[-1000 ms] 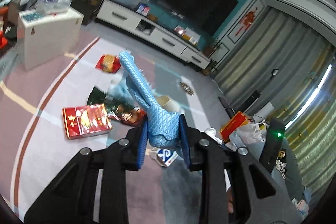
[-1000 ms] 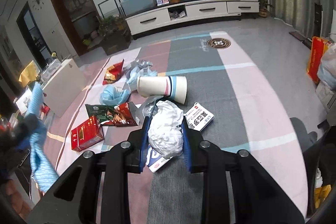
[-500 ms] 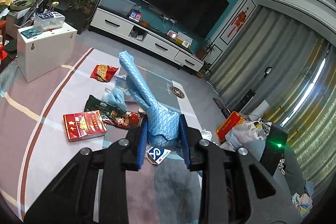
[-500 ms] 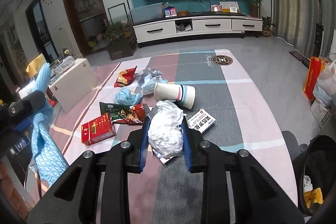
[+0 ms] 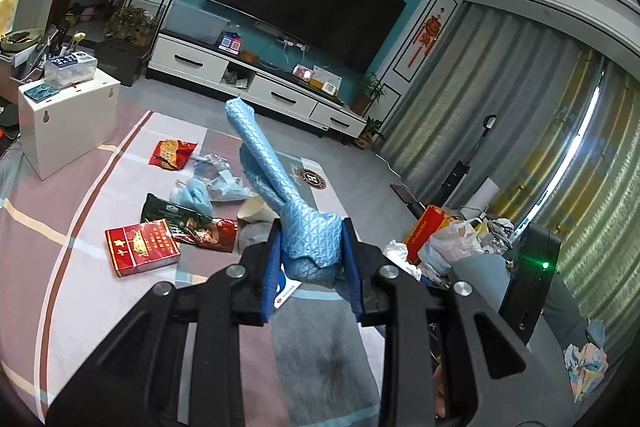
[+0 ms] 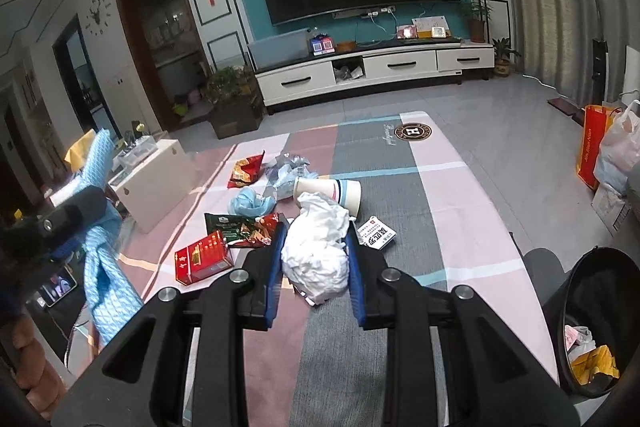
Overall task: Collect trash
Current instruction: 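Lift the white paper and blue cloth and carry them over the black bin, then open both tools to drop the white paper and blue cloth into the bin, then move both tools back over the trash on the rug, then grasp the white ointment box with the right tool while the left tool grasps the red cigarette box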
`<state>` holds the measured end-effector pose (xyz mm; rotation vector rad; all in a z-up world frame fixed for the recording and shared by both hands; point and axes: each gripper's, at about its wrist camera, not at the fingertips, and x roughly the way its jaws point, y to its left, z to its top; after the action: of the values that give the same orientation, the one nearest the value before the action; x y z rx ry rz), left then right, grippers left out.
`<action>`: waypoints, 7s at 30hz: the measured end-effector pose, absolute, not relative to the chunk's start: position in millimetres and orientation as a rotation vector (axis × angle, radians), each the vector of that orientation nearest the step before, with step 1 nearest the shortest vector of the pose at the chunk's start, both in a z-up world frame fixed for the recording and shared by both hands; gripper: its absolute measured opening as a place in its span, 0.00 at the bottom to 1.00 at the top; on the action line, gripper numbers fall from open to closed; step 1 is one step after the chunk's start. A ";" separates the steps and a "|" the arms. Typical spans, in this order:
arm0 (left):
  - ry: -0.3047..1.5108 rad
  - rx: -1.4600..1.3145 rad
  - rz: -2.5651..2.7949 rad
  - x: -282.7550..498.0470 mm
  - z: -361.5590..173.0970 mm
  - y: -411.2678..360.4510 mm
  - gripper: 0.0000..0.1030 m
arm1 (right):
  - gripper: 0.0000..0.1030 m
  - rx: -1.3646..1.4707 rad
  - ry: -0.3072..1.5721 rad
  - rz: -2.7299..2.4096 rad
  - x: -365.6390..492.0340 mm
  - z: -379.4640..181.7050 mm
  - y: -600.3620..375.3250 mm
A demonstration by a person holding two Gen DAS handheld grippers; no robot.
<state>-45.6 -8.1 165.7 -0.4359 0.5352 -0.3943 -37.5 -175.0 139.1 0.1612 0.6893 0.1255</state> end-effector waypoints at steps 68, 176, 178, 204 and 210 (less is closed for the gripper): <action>1.017 -0.069 -0.818 -20.7 35.1 -394.4 0.29 | 0.28 0.547 0.614 -0.690 -165.7 99.0 -459.0; 0.863 -0.399 0.026 62.2 31.2 77.3 0.97 | 0.78 0.066 1.035 -0.071 74.1 2.7 -145.0; 0.880 -0.353 0.009 67.5 30.4 70.9 0.97 | 0.71 0.056 1.040 -0.065 73.7 0.2 -144.8; 1.043 0.115 -0.263 100.0 2.3 31.0 0.80 | 0.36 0.250 1.019 -0.016 63.3 31.8 -200.3; 1.009 -0.053 -0.213 56.0 18.9 24.1 0.80 | 0.36 0.286 1.004 -0.006 57.7 39.7 -208.4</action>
<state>56.0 24.1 18.9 -0.0527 1.0095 -0.2134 57.7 -208.4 39.7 0.2865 1.0044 -0.0055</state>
